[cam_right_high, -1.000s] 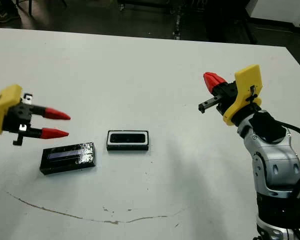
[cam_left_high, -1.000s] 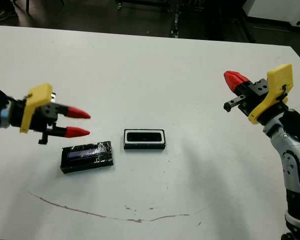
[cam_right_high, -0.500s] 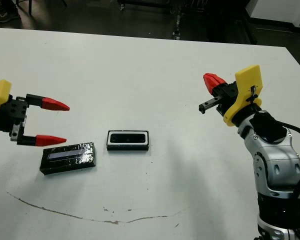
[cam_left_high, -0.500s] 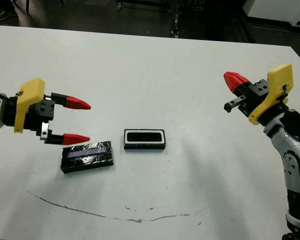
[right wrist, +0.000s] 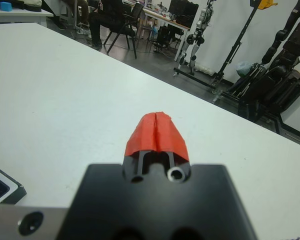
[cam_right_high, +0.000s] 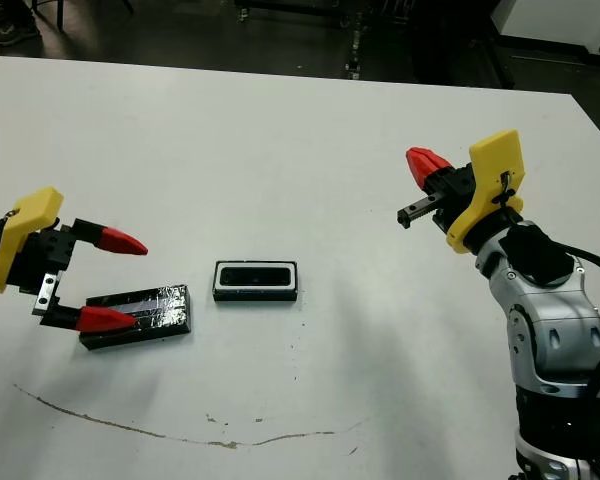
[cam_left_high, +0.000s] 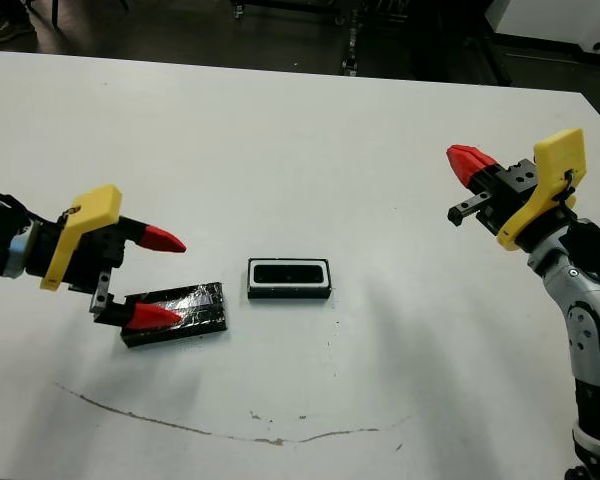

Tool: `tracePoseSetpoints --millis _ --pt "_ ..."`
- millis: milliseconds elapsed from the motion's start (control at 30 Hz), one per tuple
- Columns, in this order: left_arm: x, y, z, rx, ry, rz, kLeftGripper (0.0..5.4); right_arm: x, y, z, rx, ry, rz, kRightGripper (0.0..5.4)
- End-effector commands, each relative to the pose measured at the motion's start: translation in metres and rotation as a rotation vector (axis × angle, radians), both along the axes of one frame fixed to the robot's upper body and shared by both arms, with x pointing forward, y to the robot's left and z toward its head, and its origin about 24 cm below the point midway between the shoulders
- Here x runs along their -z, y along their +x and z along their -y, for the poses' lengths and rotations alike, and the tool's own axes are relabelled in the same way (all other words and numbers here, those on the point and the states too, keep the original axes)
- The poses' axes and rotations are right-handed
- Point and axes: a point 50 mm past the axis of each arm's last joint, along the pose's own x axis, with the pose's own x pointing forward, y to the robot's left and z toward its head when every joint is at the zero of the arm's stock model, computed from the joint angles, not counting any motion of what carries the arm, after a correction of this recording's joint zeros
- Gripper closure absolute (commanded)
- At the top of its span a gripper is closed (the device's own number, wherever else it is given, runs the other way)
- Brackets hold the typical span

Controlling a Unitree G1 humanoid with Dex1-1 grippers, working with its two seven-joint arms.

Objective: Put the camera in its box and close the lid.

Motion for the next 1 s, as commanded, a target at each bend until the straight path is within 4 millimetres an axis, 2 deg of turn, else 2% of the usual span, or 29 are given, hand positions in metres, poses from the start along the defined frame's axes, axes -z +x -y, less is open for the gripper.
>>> tracePoseSetpoints --millis 33,233,700,1000 --pt "0.001 -0.005 -0.003 -0.038 -0.024 -0.055 0.01 0.004 -0.002 0.006 0.032 -0.03 -0.025 5.4" --pt "0.0 -0.008 -0.007 -0.084 -0.054 -0.068 0.01 0.007 -0.002 0.007 0.042 -0.006 -0.048 5.4" --pt "0.014 -0.011 -0.004 -0.071 0.138 -0.02 0.01 0.007 -0.003 0.007 0.039 0.016 -0.064 5.4" --pt "0.019 -0.013 -0.002 -0.05 0.125 -0.069 0.01 0.006 -0.003 0.007 0.042 0.012 -0.064 5.4"
